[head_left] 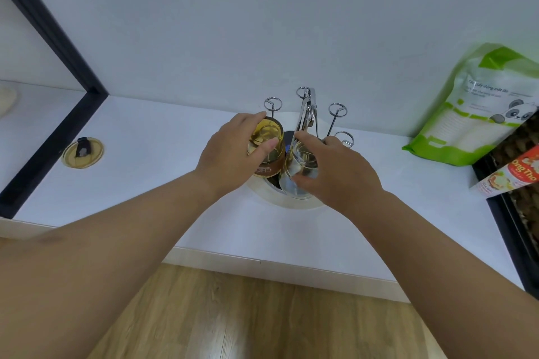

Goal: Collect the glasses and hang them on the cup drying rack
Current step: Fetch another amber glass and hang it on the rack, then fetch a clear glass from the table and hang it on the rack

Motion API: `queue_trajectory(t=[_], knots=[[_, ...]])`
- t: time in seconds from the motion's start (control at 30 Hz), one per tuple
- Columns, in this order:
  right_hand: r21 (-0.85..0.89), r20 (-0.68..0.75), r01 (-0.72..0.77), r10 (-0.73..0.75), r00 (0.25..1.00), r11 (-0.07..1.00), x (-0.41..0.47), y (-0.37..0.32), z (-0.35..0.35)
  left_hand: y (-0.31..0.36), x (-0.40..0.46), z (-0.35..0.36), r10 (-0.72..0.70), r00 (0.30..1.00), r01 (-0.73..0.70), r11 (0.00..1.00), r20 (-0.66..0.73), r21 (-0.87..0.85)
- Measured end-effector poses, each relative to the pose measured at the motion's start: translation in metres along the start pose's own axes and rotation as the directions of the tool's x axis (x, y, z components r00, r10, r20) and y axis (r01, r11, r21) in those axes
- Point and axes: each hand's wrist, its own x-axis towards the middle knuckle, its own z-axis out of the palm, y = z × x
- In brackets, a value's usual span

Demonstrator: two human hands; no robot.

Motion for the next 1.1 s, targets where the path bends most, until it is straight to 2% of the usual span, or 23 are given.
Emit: queue_trajectory(t=[0.7,0.93,1.1], knots=[[0.003,-0.02,0.007,-0.007,1.0,1.0,-0.002,-0.007,-0.007,-0.001,-0.001,0.0,-0.049,0.999,0.049,0.996,0.007,-0.078],[0.02,-0.061,0.012,-0.011,0.998,1.0,-0.008,-0.015,-0.046,0.02,-0.006,-0.032,-0.031,0.999,0.028,0.996,-0.037,-0.083],[0.059,-0.111,0.021,-0.014,0.994,0.998,-0.022,-0.027,-0.107,0.068,-0.005,-0.079,-0.001,0.999,-0.003,0.997,-0.053,-0.075]])
